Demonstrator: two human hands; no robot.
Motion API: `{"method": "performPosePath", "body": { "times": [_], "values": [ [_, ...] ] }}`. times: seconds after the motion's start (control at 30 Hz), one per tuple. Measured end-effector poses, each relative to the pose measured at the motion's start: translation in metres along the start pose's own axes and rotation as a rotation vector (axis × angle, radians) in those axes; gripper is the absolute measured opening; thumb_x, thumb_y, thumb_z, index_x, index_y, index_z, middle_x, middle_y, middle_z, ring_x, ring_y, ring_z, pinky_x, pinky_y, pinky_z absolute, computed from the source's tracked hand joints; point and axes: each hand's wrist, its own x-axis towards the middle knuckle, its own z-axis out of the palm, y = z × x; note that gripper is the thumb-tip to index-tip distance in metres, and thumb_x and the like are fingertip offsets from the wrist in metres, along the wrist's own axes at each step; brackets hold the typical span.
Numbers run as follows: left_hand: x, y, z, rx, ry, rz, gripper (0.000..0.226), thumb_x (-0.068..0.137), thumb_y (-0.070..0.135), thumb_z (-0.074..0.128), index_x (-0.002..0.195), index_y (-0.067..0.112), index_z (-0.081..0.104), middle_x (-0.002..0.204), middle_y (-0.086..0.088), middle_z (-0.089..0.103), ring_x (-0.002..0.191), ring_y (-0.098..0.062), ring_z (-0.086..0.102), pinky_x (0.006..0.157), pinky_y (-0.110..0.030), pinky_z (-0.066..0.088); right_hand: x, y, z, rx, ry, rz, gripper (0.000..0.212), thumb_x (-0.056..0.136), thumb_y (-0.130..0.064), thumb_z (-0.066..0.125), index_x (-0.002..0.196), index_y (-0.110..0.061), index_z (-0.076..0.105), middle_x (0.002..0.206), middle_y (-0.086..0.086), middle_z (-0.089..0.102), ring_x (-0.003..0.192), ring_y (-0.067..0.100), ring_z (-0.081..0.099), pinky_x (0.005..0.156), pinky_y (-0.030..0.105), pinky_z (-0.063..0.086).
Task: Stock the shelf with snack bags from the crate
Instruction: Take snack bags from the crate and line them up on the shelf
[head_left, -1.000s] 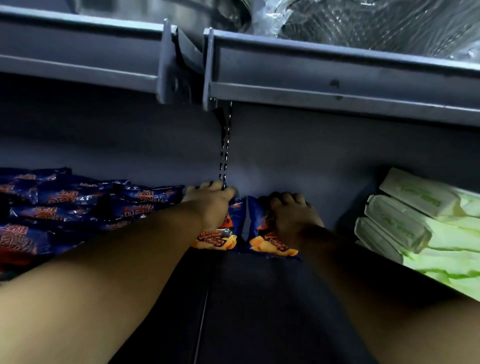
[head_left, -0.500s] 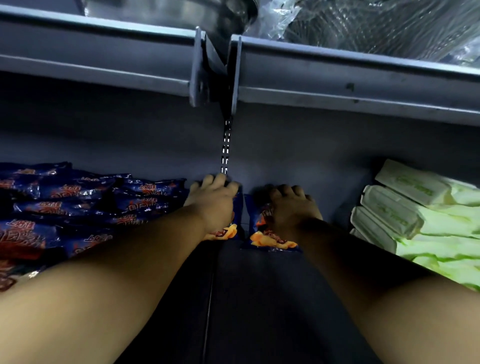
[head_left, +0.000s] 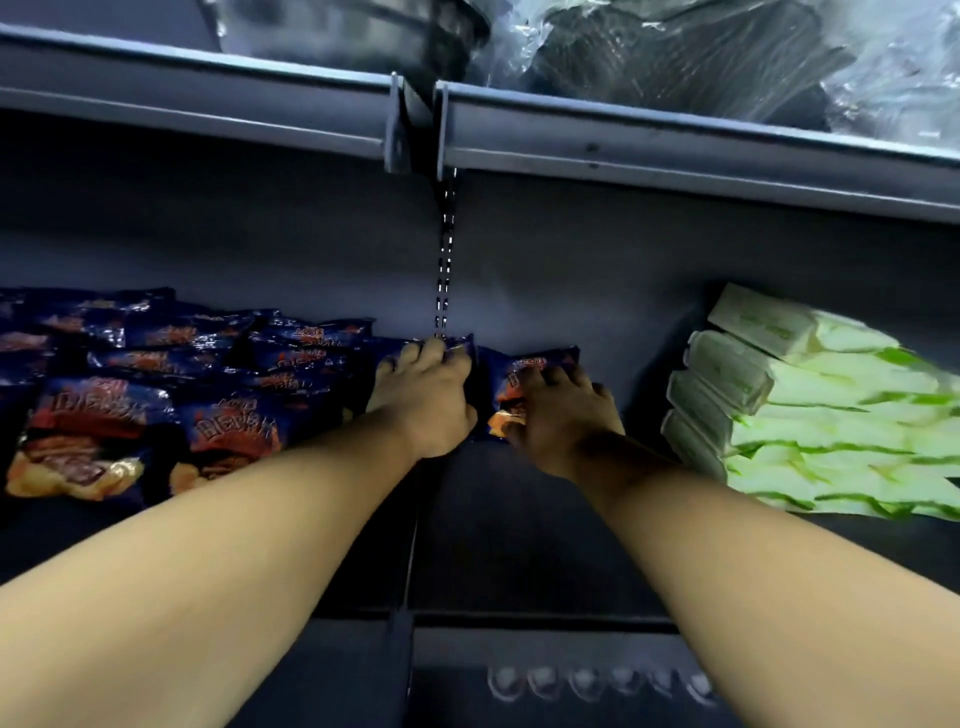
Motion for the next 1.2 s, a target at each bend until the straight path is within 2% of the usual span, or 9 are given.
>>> {"method": "performPosePath", "body": {
  "times": [0.13,0.33,0.47,0.67,0.87,1.0,1.2],
  "values": [
    [-0.031,0.026,-0.006,0.002,-0.005,-0.042,0.054,0.089,0.046,0.051,0.136,0.022,0.039,0.141,-0.007,0.034,0.132,-0.029,0.028,0.103,-0.047,0.03,-0.033,0.011,-0.012,0.039,0.024,-0.02,0.059,0.092,-0.053,0.044,0.141,-0.021,0.034,0.141,0.008,0.043,0.127,0.032,0.04,0.102,0.047,0.035],
    [-0.085,0.059,-0.007,-0.02,-0.09,-0.114,0.059,0.089,0.046,0.051,0.141,0.025,0.034,0.147,-0.006,0.028,0.134,-0.031,0.025,0.105,-0.048,0.027,-0.086,0.023,-0.016,0.054,-0.057,-0.019,0.066,0.09,-0.056,0.048,0.145,-0.024,0.03,0.148,0.005,0.036,0.135,0.032,0.031,0.111,0.05,0.027],
    [-0.118,0.061,-0.018,-0.001,-0.076,-0.136,0.057,0.087,0.044,0.053,0.139,0.024,0.038,0.144,-0.007,0.033,0.131,-0.032,0.03,0.104,-0.049,0.03,-0.114,0.019,-0.023,0.053,-0.025,-0.049,0.064,0.088,-0.057,0.051,0.14,-0.024,0.035,0.143,0.009,0.041,0.131,0.034,0.037,0.107,0.049,0.032],
    [-0.151,0.051,-0.041,0.038,-0.023,-0.149,0.052,0.088,0.044,0.052,0.134,0.021,0.044,0.138,-0.01,0.039,0.127,-0.034,0.034,0.1,-0.049,0.033,-0.137,-0.011,-0.04,0.1,-0.007,-0.086,0.064,0.087,-0.053,0.053,0.14,-0.024,0.034,0.145,0.01,0.04,0.132,0.035,0.035,0.106,0.054,0.029],
    [-0.194,0.01,-0.056,0.04,-0.043,-0.185,0.054,0.092,0.045,0.048,0.139,0.021,0.037,0.14,-0.009,0.036,0.128,-0.033,0.033,0.102,-0.05,0.033,-0.159,-0.066,-0.048,0.064,-0.016,-0.127,0.065,0.089,-0.054,0.05,0.142,-0.02,0.032,0.143,0.01,0.04,0.132,0.035,0.034,0.104,0.053,0.03],
    [-0.235,-0.041,-0.069,0.039,-0.049,-0.22,0.049,0.093,0.043,0.045,0.136,0.021,0.038,0.134,-0.007,0.04,0.123,-0.03,0.038,0.096,-0.045,0.036,-0.178,-0.128,-0.045,0.091,-0.02,-0.163,0.061,0.092,-0.053,0.047,0.142,-0.021,0.032,0.14,0.008,0.042,0.129,0.033,0.037,0.102,0.05,0.032],
    [-0.32,-0.14,-0.083,0.018,-0.093,-0.291,0.042,0.094,0.039,0.045,0.131,0.02,0.043,0.126,-0.005,0.044,0.115,-0.027,0.043,0.09,-0.04,0.039,-0.218,-0.244,-0.033,0.149,-0.005,-0.212,0.044,0.095,-0.049,0.046,0.127,-0.019,0.044,0.123,0.005,0.053,0.113,0.029,0.048,0.083,0.042,0.039]
  ]
}}
